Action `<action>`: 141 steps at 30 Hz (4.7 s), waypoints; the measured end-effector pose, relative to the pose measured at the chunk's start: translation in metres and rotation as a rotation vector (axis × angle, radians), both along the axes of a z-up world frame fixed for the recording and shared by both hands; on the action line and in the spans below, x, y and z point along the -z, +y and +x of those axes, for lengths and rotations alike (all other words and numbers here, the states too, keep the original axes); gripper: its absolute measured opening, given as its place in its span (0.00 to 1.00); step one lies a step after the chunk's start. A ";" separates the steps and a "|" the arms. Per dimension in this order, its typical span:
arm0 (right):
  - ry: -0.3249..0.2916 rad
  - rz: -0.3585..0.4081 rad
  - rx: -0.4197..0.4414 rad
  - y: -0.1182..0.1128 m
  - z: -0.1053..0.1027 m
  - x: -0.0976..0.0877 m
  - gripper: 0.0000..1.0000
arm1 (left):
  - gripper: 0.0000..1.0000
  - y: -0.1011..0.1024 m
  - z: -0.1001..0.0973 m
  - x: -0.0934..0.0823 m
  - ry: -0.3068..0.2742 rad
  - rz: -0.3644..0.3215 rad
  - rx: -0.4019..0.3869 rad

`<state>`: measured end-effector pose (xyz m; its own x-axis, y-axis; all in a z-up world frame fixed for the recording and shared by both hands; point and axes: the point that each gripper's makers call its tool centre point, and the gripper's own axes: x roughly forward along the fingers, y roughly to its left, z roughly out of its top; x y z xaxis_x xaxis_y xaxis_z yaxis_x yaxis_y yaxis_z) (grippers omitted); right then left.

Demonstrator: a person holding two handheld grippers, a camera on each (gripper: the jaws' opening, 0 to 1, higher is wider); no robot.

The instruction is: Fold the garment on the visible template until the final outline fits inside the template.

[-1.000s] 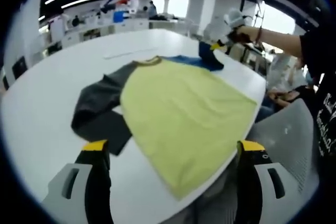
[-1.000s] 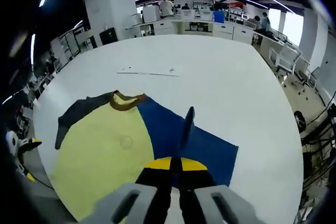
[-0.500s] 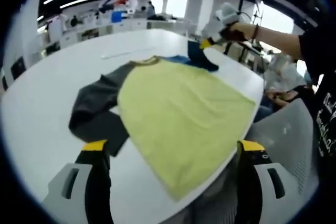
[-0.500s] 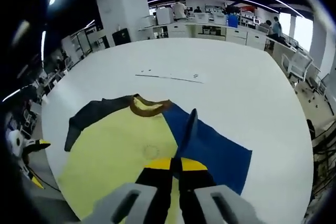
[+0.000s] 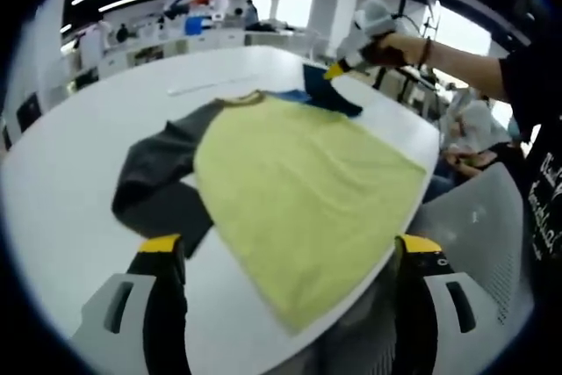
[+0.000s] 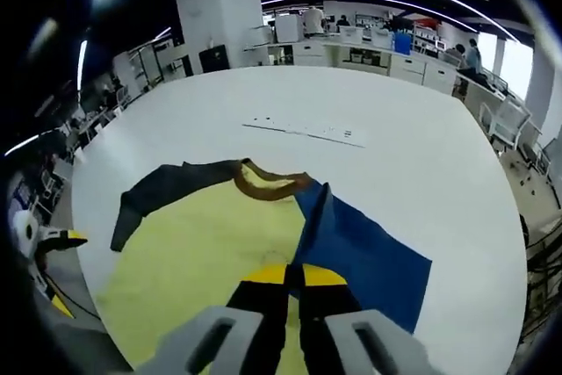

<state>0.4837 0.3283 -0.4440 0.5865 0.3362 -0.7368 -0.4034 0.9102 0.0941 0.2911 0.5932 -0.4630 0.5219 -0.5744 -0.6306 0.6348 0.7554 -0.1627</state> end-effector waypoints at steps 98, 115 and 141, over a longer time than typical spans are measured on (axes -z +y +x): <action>-0.031 0.091 -0.300 0.203 -0.006 -0.005 0.00 | 0.95 0.004 0.005 0.006 0.024 -0.005 -0.012; -0.015 0.038 -0.354 0.217 -0.015 0.020 0.00 | 0.95 0.008 0.004 0.010 0.035 -0.001 -0.022; 0.053 0.023 -0.383 0.229 -0.025 0.069 0.00 | 0.95 0.012 -0.001 0.014 0.051 -0.006 -0.028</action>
<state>0.4592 0.5578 -0.5135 0.3768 0.5400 -0.7526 -0.7075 0.6922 0.1424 0.2906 0.6053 -0.4769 0.5057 -0.5639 -0.6529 0.6039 0.7719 -0.1988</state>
